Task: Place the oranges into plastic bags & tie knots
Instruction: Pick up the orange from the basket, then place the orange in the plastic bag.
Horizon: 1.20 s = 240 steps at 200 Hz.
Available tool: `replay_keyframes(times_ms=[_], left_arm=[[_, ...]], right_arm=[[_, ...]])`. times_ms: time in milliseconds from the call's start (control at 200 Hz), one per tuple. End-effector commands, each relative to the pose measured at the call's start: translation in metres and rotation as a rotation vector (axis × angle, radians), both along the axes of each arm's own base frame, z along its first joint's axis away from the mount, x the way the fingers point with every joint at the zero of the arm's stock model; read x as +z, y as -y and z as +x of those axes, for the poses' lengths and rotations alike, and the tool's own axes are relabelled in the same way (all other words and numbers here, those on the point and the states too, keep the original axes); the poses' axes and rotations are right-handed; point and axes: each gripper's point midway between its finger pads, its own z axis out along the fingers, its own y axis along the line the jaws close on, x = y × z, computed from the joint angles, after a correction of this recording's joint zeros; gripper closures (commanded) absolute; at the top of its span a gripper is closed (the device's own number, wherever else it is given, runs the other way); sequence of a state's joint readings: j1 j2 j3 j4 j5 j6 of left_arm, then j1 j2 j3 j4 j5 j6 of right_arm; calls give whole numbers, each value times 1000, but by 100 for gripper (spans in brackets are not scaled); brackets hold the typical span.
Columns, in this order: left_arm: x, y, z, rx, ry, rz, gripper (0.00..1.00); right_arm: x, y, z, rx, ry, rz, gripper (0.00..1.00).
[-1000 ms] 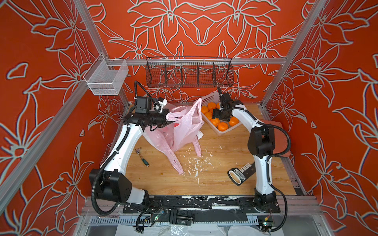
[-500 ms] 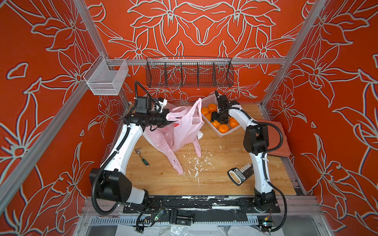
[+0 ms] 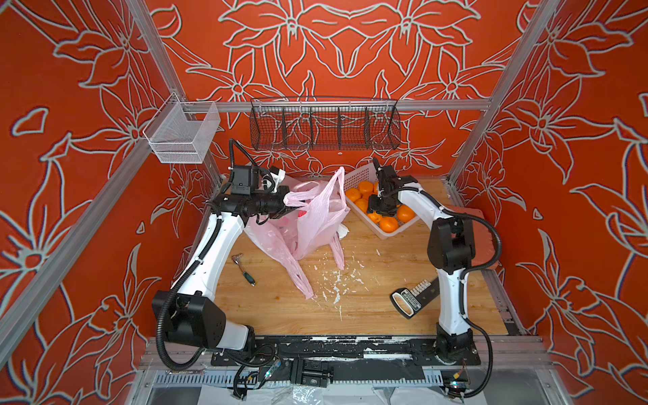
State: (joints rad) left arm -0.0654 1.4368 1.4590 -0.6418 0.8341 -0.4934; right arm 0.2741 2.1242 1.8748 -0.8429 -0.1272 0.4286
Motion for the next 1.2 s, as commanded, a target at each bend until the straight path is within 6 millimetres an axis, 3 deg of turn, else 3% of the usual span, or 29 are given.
replay_keyframes(times_ms=[0, 180, 255, 500, 620, 726, 876, 1081, 1196], left_arm=[[13, 3, 3, -33, 46, -17, 100], [15, 4, 7, -47, 55, -14, 100], [16, 5, 8, -55, 57, -20, 100], [19, 9, 5, -92, 78, -31, 100], [19, 12, 3, -115, 83, -35, 100], [17, 16, 1, -127, 80, -32, 100], [14, 12, 6, -88, 70, -19, 100], [15, 12, 10, -64, 63, -31, 100], [16, 12, 10, -65, 62, -36, 100]], right_arm=[[53, 8, -7, -33, 134, 15, 55], [102, 14, -37, -25, 247, 57, 57], [122, 5, -51, 17, 289, 121, 57], [224, -57, -87, 238, 515, 451, 59], [256, -87, -92, 334, 572, 516, 59], [272, -110, -97, 413, 583, 564, 59], [285, -135, -135, 557, 590, 594, 60], [276, -149, -179, 649, 540, 656, 60], [267, -163, -192, 692, 509, 649, 60]])
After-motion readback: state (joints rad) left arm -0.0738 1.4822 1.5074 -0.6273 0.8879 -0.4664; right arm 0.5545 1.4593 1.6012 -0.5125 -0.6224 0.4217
